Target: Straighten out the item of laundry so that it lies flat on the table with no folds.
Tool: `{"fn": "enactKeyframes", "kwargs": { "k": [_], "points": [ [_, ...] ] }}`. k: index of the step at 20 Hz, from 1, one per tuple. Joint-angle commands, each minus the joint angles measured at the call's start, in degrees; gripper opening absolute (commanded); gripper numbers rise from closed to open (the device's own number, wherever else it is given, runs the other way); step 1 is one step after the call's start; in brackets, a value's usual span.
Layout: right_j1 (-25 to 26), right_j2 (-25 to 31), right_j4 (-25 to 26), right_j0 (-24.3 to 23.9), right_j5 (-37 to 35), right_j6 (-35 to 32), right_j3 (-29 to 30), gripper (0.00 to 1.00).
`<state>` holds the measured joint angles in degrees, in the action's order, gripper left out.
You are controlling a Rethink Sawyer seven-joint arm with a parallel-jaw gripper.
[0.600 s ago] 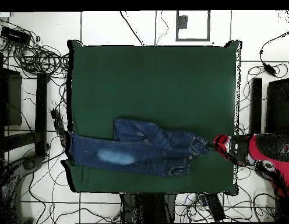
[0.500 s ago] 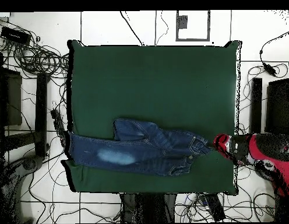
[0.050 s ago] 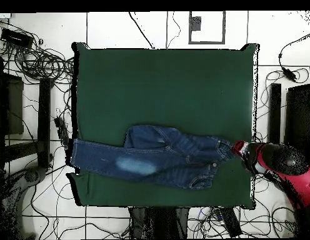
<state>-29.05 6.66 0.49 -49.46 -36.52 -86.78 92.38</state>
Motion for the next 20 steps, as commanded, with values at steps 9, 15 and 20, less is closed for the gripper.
{"fn": "enactKeyframes", "kwargs": {
  "k": [9, 15, 20],
  "points": [
    [2.4, -4.6, 4.3, 3.1, 10.1, -6.9, -11.0, 0.00],
    [3.0, -3.6, 4.9, 2.2, 10.9, -4.7, -13.3, 0.00],
    [2.9, -2.4, 5.5, 1.5, 9.3, -2.8, -15.2, 0.00]
  ]
}}
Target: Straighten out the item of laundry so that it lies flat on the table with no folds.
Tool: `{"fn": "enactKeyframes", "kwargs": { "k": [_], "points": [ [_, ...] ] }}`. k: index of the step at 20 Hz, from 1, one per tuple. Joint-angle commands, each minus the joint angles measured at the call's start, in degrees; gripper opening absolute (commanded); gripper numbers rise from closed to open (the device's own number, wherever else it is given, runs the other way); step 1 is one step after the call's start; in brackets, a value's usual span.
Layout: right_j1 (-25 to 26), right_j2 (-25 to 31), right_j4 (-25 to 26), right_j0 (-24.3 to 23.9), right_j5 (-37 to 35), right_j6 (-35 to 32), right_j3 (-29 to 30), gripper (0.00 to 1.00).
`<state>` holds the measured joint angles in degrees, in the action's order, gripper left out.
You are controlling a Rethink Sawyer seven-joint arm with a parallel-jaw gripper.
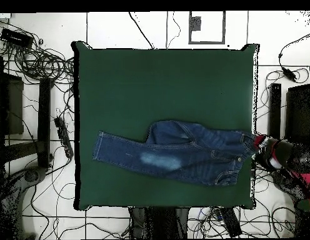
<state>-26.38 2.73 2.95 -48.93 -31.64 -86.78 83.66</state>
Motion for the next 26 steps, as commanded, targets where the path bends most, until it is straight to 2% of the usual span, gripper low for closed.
{"fn": "enactKeyframes", "kwargs": {
  "k": [1, 7, 10, 11, 16, 19, 26],
  "points": [
    [0.2, 1.8, 3.1, 0.8, 4.2, -2.4, -6.9, 0.00],
    [1.7, 2.9, 3.4, 0.4, 0.7, -2.1, -11.1, 0.00],
    [1.4, 3.6, 3.4, 0.0, 0.8, -1.8, -10.5, 0.00],
    [1.3, 3.9, 3.4, -0.1, 0.8, -1.7, -10.3, 1.00],
    [-1.8, 0.9, 2.9, 2.5, -2.1, -5.3, -8.2, 1.00],
    [-7.5, -2.1, 2.0, 5.6, -4.9, -8.8, -3.8, 1.00],
    [-10.2, -4.9, -0.9, 9.1, -5.7, -14.3, -0.2, 1.00]
  ]
}}
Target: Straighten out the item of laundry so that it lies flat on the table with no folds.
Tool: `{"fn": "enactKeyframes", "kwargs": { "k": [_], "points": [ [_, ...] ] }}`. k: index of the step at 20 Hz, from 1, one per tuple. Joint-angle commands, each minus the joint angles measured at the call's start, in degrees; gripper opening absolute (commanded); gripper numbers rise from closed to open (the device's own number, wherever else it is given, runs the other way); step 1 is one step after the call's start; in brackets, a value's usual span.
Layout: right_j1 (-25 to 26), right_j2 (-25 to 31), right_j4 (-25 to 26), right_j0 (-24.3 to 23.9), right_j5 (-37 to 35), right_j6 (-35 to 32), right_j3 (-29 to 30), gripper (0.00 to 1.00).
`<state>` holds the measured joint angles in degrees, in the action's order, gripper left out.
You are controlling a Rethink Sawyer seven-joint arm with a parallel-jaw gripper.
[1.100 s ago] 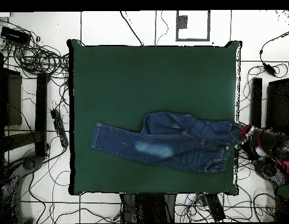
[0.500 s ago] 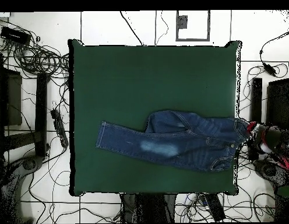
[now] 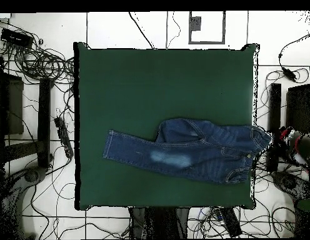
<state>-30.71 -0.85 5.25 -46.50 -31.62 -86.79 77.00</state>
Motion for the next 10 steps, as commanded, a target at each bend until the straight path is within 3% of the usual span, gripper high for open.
{"fn": "enactKeyframes", "kwargs": {
  "k": [1, 10],
  "points": [
    [-7.0, -1.6, -3.4, 7.2, -5.1, -14.8, 8.3, 1.00],
    [-11.1, -6.5, -7.5, 13.3, -4.4, -21.2, 14.8, 1.00]
  ]
}}
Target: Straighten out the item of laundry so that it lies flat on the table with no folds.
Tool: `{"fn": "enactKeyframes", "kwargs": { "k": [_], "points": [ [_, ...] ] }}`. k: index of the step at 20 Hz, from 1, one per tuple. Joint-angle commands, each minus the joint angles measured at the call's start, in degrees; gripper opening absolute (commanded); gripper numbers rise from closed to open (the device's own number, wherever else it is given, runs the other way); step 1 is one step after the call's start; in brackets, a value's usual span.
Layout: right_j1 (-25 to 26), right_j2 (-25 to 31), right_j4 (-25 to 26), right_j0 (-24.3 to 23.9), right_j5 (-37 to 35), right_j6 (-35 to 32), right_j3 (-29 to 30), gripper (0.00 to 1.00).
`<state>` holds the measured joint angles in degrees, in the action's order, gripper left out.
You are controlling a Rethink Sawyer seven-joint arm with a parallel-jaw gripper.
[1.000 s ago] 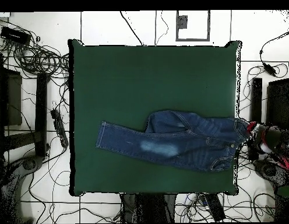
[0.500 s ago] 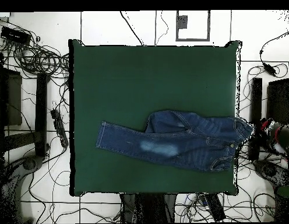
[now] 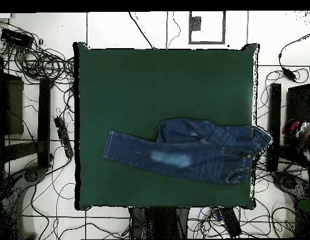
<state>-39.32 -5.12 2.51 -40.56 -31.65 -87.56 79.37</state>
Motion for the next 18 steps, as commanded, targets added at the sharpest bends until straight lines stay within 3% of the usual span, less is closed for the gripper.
{"fn": "enactKeyframes", "kwargs": {
  "k": [1, 18],
  "points": [
    [-3.0, -2.7, -5.2, 8.0, -4.2, -21.0, 13.2, 1.00],
    [-7.0, -8.5, -12.5, 16.0, -2.5, -28.3, 21.6, 1.00]
  ]
}}
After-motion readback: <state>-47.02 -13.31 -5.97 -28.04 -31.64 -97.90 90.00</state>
